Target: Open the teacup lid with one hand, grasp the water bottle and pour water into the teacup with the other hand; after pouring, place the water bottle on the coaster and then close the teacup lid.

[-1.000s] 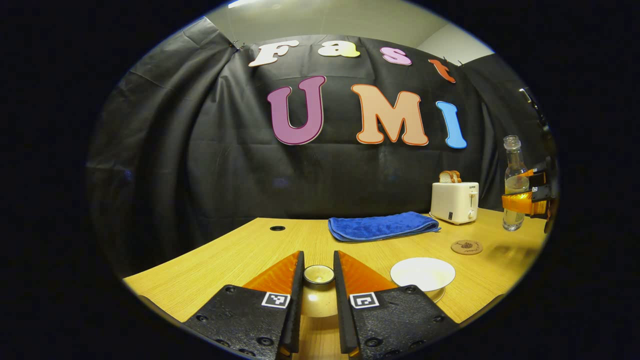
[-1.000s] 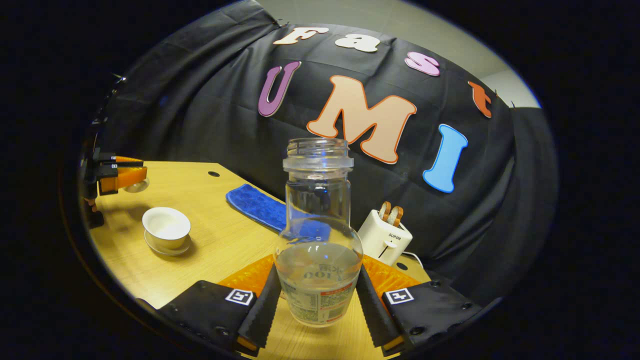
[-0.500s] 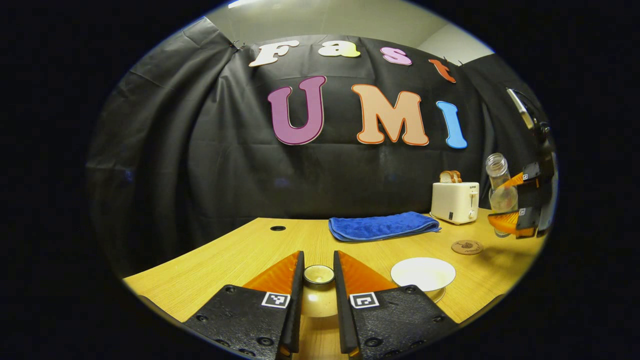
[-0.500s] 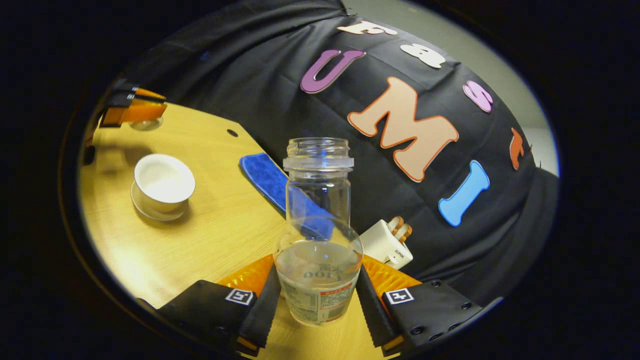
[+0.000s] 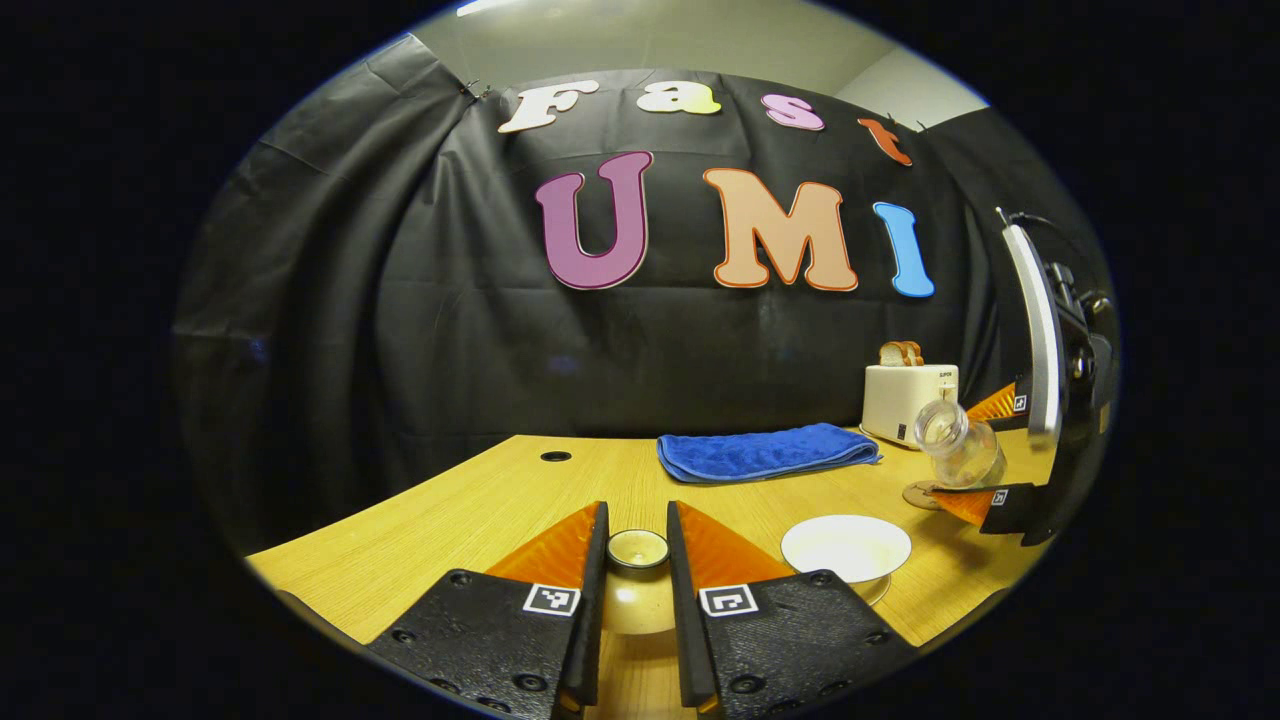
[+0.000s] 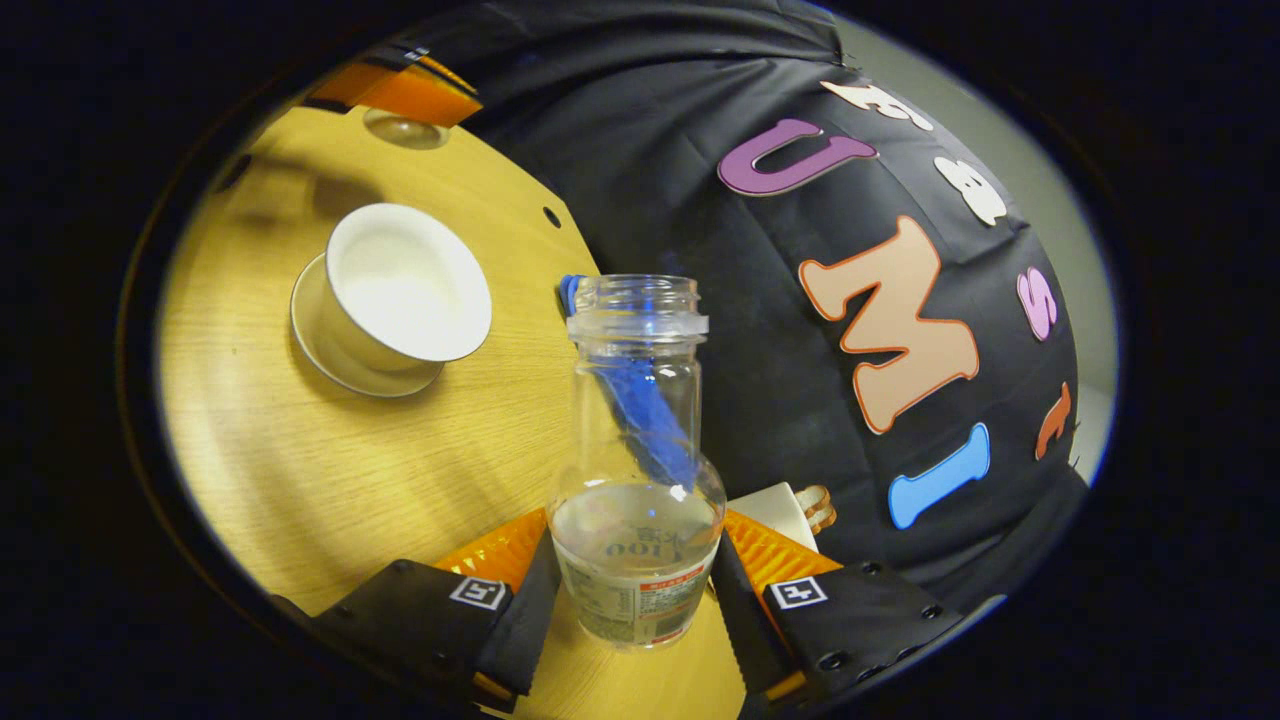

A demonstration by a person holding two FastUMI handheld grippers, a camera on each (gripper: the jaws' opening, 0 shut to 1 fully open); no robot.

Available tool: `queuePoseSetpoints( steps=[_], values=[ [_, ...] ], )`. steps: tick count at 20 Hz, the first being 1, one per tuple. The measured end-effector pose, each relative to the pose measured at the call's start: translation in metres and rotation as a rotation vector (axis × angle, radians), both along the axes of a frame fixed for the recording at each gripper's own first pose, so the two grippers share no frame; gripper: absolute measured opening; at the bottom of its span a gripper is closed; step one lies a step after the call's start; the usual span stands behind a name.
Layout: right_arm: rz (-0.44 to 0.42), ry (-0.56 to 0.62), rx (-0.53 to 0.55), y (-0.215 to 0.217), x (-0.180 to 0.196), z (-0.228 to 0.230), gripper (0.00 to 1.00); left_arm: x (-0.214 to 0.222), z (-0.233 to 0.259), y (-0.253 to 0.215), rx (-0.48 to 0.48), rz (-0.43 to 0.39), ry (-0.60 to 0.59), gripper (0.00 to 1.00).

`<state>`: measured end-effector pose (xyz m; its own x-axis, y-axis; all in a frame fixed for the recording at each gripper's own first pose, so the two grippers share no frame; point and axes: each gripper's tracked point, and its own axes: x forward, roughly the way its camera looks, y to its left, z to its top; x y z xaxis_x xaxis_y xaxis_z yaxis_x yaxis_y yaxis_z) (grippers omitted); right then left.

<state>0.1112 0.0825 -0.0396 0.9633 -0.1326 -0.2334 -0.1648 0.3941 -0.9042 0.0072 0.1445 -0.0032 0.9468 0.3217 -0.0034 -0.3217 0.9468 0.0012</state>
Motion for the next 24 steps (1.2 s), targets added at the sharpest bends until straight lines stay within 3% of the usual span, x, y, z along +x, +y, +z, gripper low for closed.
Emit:
queuePoseSetpoints(
  steps=[24],
  values=[
    [0.121, -0.091, -0.470, 0.017, 0.003, 0.031, 0.78, -0.001, -0.001, 0.002, 0.000, 0.016, 0.001, 0.29]
  ],
)
